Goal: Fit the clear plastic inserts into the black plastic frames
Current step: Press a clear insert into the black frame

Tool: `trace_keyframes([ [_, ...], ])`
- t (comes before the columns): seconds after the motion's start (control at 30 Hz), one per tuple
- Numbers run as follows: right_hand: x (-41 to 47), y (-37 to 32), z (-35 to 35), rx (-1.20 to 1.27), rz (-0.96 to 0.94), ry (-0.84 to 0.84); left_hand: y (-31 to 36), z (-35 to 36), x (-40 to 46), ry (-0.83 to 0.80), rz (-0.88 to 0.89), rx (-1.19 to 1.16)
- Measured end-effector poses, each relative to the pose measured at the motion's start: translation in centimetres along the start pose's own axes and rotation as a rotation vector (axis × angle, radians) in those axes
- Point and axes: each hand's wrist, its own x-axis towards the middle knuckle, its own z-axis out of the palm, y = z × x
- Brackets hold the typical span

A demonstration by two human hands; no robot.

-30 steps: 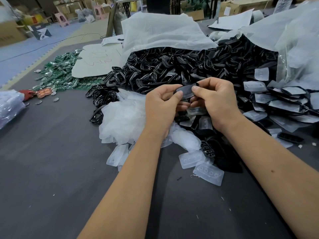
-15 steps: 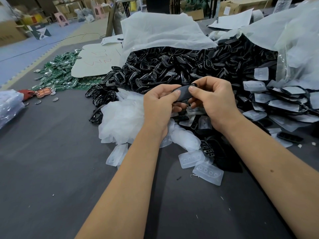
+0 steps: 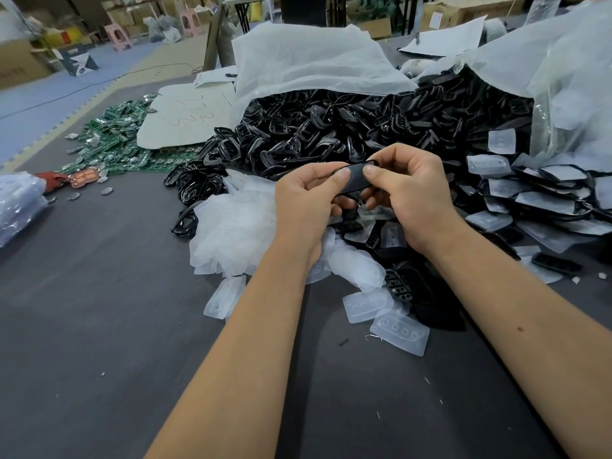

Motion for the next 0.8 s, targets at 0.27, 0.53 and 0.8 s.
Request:
trace_keyframes([
  [0.27,-0.03,0.00,0.08,0.007,-0.025,-0.013,0.44,0.00,0.02,0.003,-0.061,-0.045],
  [0.53,0.02,-0.04,0.02,-0.006,-0.031,-0.012,0.06,-0.09,0.17,-0.016,-0.022,-0.031],
  [0.8,-0.04,0.12,0.18,-0.052,-0.092,0.030,-0.23,-0.22,0.27,-0.036,0.021,-0.018],
])
